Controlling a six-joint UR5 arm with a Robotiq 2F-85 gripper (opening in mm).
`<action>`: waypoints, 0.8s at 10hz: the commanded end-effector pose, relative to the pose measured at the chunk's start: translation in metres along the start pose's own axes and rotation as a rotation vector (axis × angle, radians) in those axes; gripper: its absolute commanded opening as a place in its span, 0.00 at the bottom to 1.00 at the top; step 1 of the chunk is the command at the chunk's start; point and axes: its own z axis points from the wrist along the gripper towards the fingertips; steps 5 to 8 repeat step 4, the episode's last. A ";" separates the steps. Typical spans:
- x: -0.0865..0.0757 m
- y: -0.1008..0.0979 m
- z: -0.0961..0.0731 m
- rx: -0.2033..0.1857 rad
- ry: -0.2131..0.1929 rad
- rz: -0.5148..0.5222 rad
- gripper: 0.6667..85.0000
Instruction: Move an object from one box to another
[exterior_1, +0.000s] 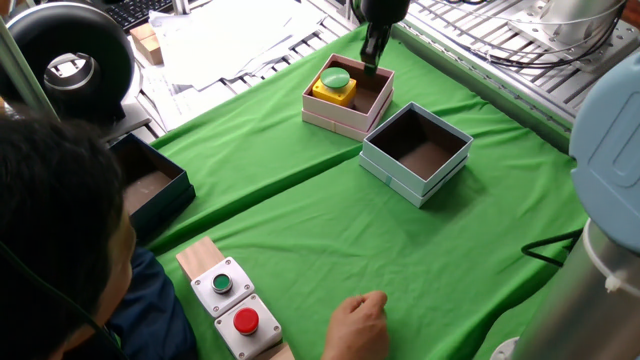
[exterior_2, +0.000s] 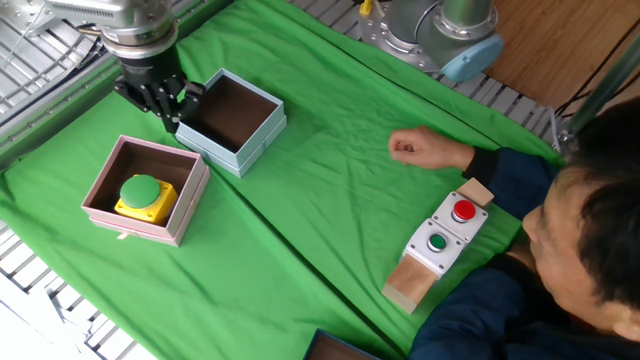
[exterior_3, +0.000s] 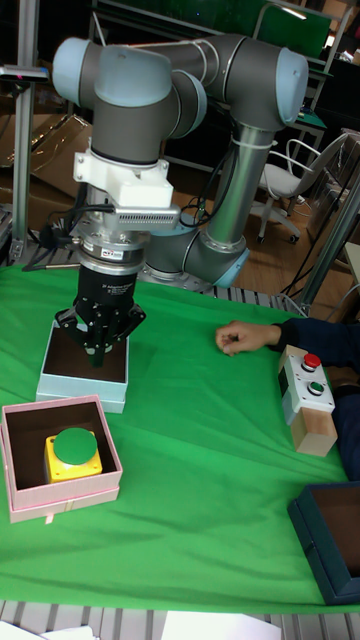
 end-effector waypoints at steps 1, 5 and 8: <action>-0.006 0.004 0.001 -0.011 -0.013 0.036 0.00; -0.006 0.003 0.001 -0.009 -0.011 0.019 0.00; -0.006 0.003 0.001 -0.009 -0.011 0.019 0.00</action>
